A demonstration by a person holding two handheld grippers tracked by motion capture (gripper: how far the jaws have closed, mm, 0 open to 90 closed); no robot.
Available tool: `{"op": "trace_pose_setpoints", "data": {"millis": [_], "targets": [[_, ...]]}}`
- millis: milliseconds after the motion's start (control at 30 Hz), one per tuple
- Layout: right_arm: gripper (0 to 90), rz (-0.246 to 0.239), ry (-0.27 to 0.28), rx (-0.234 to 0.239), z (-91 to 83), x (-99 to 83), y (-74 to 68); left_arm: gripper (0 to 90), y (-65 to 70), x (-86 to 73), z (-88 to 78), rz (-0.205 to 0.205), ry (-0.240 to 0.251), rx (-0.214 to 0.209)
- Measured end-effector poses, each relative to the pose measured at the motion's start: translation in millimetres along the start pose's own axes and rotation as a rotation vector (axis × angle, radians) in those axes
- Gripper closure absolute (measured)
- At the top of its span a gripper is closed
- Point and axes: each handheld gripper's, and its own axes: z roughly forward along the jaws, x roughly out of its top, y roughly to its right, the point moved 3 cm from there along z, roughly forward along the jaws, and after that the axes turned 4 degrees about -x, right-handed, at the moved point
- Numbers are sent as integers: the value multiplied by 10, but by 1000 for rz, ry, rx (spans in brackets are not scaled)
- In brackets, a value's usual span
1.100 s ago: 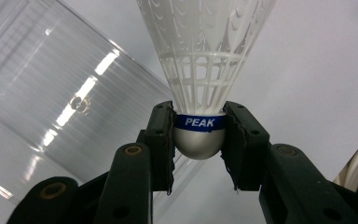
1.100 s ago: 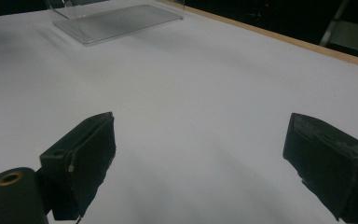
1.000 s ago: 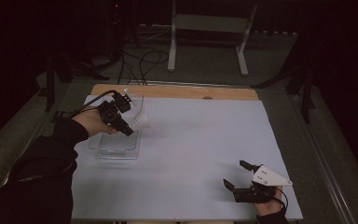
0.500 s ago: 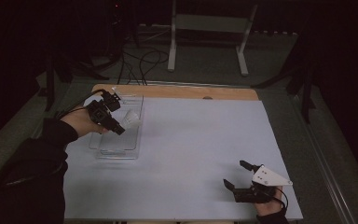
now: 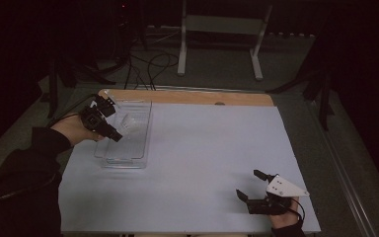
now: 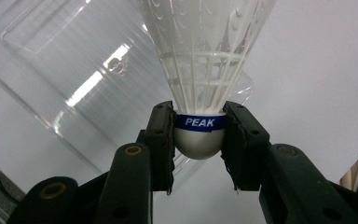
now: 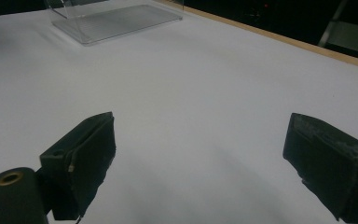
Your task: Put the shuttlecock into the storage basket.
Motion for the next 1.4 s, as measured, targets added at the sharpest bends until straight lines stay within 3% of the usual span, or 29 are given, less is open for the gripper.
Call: {"op": "trace_pose_setpoints", "data": {"millis": [433, 833, 1267, 1400], "targets": [[92, -4, -1, -2, -3, 5, -4, 658, -122, -198, -138, -39, 15, 10], [92, -5, -2, -3, -6, 5, -5, 658, -239, -338, -92, -84, 1, 7], [92, -5, -10, -1, 6, -3, -10, 657, -352, -459, 75, -68, 18, -16], [92, -3, -10, 1, 7, -3, -10, 657, -391, -515, 150, -40, 6, -20]]}}
